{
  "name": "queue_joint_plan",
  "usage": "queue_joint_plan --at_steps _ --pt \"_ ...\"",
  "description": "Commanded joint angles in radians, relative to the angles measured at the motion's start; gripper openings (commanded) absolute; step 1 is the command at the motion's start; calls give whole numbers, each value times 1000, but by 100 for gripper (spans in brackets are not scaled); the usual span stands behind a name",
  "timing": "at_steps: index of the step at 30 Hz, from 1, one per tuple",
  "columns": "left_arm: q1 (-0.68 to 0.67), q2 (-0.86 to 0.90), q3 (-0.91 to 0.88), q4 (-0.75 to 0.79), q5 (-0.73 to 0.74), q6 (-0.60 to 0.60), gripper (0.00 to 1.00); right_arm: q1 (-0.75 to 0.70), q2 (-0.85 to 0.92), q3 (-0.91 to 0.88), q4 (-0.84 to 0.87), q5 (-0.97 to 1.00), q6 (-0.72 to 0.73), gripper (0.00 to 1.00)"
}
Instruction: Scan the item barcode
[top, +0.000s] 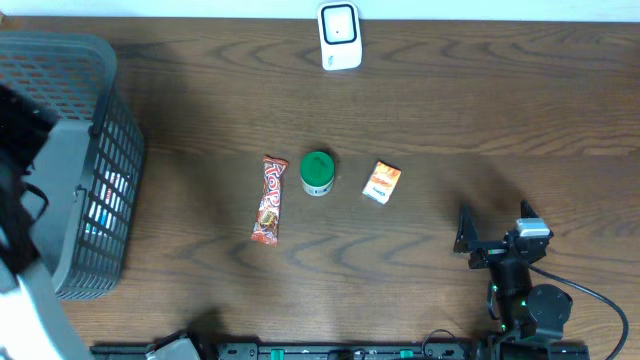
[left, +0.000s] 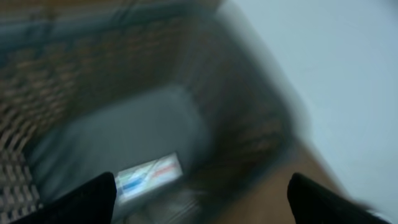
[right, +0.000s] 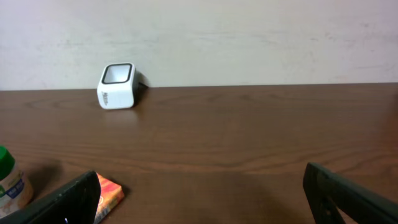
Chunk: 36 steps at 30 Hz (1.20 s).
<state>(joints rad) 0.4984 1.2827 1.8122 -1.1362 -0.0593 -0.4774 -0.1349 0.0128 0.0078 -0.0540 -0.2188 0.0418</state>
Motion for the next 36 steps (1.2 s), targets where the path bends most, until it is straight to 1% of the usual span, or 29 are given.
queue_joint_plan --at_steps 1,4,9,12,14,16,18,19,20,21,24,25,29,31,33,35,36 --pt "92 179 -41 -66 34 -133 88 11 -3 -3 -2 5 10 99" --pt "101 280 -41 -92 51 -150 88 11 -3 -3 -2 5 10 99" --pt "94 409 -41 -124 51 -143 89 11 -3 -3 -2 5 10 99" --pt "94 463 -41 -121 43 -48 89 11 -3 -3 -2 5 10 99" --pt "94 492 -41 -116 43 80 89 11 -3 -3 -2 5 10 99" --pt "94 524 -42 -127 44 181 89 11 -3 -3 -2 5 10 99" --pt "94 570 -43 -153 52 190 89 11 -3 -3 -2 5 10 99" --pt "94 587 -43 -162 53 197 93 11 -3 -3 -2 5 10 99" --pt "93 602 -43 -167 59 215 95 11 -3 -3 -2 5 10 99" --pt "92 618 -44 -170 79 251 96 11 -3 -3 -2 5 10 99" --pt "91 660 -55 -171 139 353 96 11 -3 -3 -2 5 10 99" --pt "91 670 -63 -164 138 369 96 11 -3 -3 -2 5 10 99" --pt "92 695 -120 -89 139 509 96 11 -3 -3 -2 5 10 99" --pt "91 702 -142 -60 138 552 96 11 -3 -3 -2 5 10 99" --pt "91 710 -169 -29 138 606 96 11 -3 -3 -2 5 10 99" --pt "92 716 -193 -8 138 631 95 11 -3 -3 -2 5 10 99" --pt "92 719 -203 1 138 633 89 11 -3 -3 -2 5 10 99"
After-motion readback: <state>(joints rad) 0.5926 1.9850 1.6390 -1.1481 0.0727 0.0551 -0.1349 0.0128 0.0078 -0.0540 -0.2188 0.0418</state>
